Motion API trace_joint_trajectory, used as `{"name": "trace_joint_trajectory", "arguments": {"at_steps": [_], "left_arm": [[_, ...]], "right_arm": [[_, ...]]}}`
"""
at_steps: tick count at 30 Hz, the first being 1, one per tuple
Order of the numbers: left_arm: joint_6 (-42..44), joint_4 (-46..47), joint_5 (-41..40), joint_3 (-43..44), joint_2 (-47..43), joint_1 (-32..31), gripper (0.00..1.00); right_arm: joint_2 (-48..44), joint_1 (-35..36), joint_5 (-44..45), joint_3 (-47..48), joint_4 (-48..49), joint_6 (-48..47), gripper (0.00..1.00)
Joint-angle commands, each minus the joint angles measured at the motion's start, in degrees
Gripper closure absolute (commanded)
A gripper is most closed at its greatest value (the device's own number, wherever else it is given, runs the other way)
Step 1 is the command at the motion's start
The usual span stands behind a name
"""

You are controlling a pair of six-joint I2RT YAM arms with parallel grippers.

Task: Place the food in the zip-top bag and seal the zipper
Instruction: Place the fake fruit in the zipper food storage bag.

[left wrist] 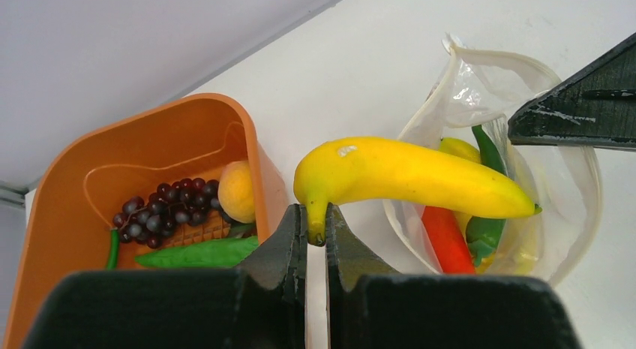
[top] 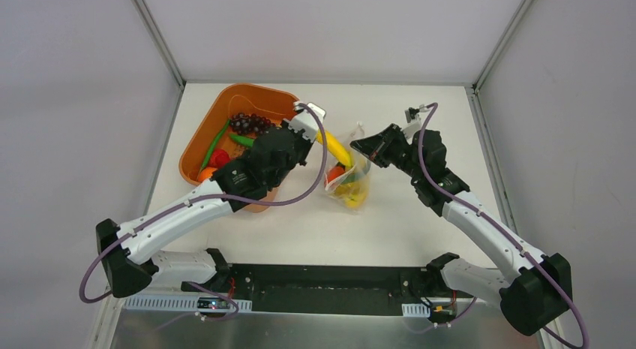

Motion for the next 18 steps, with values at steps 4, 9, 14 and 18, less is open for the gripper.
{"name": "trace_joint_trajectory", "arguments": {"at_steps": [4, 9, 14, 18], "left_arm": [[-8.04, -11.88, -13.05, 12.39, 8.67, -5.23, 1.0], [-17.53, -18.42, -16.64, 17.43, 12.99, -8.0, 1.0], [-19.55, -25.36, -24.74, 22.76, 16.75, -9.59, 1.0], [-15.8, -23.76, -33.42, 22.68, 17.03, -10.07, 1.0]], "right_arm": [[0.36, -0.01, 2.5, 1.13, 5.17, 7.31, 1.0], [-0.54, 0.26, 6.68, -0.09, 5.71, 9.54, 1.0], [-2.02, 0.88, 9.15, -0.71, 5.38, 8.67, 1.0], [-2.93, 0.98, 9.82, -0.99, 4.65, 7.84, 1.0]]}}
